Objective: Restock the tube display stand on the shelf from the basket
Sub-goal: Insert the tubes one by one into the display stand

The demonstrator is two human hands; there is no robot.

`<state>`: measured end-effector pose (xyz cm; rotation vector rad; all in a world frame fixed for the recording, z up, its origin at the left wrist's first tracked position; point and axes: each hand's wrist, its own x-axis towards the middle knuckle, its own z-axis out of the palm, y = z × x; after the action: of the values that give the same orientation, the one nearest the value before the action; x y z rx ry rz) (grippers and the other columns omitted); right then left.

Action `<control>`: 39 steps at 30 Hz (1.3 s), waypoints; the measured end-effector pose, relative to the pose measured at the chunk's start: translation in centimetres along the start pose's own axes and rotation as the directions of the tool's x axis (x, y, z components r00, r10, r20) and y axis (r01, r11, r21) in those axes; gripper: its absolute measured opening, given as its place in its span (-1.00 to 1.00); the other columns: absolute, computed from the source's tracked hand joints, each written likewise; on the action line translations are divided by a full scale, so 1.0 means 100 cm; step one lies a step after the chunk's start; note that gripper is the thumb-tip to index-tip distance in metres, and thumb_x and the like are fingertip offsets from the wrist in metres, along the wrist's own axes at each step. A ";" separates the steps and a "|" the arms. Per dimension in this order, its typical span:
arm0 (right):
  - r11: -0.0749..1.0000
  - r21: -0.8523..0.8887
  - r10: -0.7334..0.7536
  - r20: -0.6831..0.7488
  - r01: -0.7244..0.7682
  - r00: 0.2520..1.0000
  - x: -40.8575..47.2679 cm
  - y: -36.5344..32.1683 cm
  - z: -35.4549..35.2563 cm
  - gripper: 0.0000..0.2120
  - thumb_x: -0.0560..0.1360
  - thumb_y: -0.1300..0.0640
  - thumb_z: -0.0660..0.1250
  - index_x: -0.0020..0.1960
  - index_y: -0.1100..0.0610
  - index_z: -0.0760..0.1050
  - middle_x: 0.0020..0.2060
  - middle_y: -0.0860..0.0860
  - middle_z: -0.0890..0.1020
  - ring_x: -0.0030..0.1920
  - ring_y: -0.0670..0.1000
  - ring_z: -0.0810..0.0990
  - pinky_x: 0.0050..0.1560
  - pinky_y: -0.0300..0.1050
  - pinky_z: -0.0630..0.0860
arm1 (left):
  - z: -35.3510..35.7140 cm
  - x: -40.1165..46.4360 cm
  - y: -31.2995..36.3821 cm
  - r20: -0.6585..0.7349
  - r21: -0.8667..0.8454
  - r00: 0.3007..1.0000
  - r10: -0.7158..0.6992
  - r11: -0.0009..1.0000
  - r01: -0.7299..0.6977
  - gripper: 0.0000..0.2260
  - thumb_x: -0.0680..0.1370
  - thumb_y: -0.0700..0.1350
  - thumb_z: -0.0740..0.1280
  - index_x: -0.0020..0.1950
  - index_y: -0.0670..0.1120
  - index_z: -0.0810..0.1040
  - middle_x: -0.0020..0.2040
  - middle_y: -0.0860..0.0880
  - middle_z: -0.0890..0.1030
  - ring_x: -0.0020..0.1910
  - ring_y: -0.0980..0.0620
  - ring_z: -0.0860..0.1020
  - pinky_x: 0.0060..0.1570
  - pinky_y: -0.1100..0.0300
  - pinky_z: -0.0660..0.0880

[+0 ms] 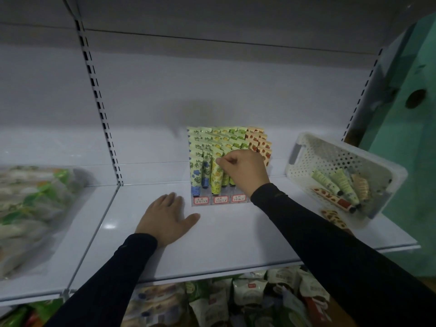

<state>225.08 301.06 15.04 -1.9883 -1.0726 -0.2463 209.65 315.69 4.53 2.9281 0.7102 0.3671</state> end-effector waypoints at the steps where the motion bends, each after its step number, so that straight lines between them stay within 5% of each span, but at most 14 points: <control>1: 1.000 0.006 0.005 -0.004 -0.004 1.000 0.000 0.000 0.000 -0.76 0.52 0.02 0.38 -0.19 0.17 0.67 -0.30 -0.06 0.64 -0.30 -0.16 0.55 -0.15 -0.35 0.40 | 0.000 0.000 0.000 0.003 0.001 1.000 0.000 1.000 0.000 -0.35 0.46 0.44 -0.03 0.17 -0.06 0.43 0.31 -0.07 0.44 0.33 -0.03 0.34 0.34 0.11 0.26; 8: 1.000 -0.021 0.022 -0.019 -0.022 1.000 0.000 -0.003 0.002 -0.76 0.53 0.04 0.37 -0.17 0.19 0.67 -0.28 -0.05 0.64 -0.27 -0.12 0.55 -0.12 -0.32 0.38 | 0.003 0.003 -0.001 -0.003 0.016 1.000 0.008 1.000 -0.008 -0.36 0.43 0.44 -0.06 0.11 -0.05 0.43 0.26 -0.06 0.46 0.29 -0.04 0.37 0.31 0.10 0.30; 15: 0.999 -0.045 0.012 -0.049 -0.014 0.999 0.000 -0.003 0.005 -0.73 0.53 0.07 0.36 -0.22 0.23 0.65 -0.30 0.03 0.67 -0.25 -0.02 0.60 -0.12 -0.26 0.45 | 0.010 0.006 -0.005 -0.053 0.016 0.998 0.020 1.000 -0.019 -0.49 0.44 0.43 -0.03 -0.10 -0.01 0.34 -0.05 0.03 0.41 0.09 -0.01 0.42 0.15 0.07 0.37; 27: 0.994 -0.109 -0.036 -0.067 0.029 0.997 0.002 -0.003 0.009 -0.66 0.54 0.07 0.33 -0.30 0.29 0.59 -0.38 0.13 0.64 -0.28 0.07 0.60 -0.11 -0.18 0.48 | 0.012 0.007 -0.007 -0.029 0.020 0.999 0.023 1.000 -0.023 -0.46 0.45 0.44 -0.04 -0.04 0.00 0.37 0.09 0.00 0.46 0.18 -0.02 0.42 0.22 0.08 0.36; 32: 1.000 -0.013 0.023 -0.058 -0.024 0.998 0.001 -0.001 0.009 -0.63 0.53 0.07 0.34 -0.33 0.32 0.55 -0.40 0.19 0.60 -0.32 0.13 0.56 -0.26 -0.28 0.33 | 0.009 0.006 -0.006 -0.030 0.004 0.999 0.020 1.000 -0.020 -0.46 0.44 0.44 -0.03 -0.04 -0.01 0.38 0.06 0.02 0.46 0.15 -0.01 0.42 0.18 0.08 0.36; 39: 0.997 0.054 0.051 -0.048 -0.048 0.998 -0.001 0.006 0.010 -0.56 0.51 -0.08 0.35 -0.23 0.31 0.60 -0.28 0.19 0.66 -0.21 0.16 0.61 -0.11 0.02 0.57 | 0.011 0.007 -0.008 -0.055 -0.001 0.998 0.025 1.000 -0.025 -0.50 0.46 0.43 0.01 -0.10 0.01 0.35 -0.06 0.05 0.42 0.06 0.02 0.41 0.13 0.09 0.38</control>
<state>225.23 301.59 14.03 -1.9492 -0.9874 -0.2373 210.25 316.66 3.46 2.9382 0.6809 0.4518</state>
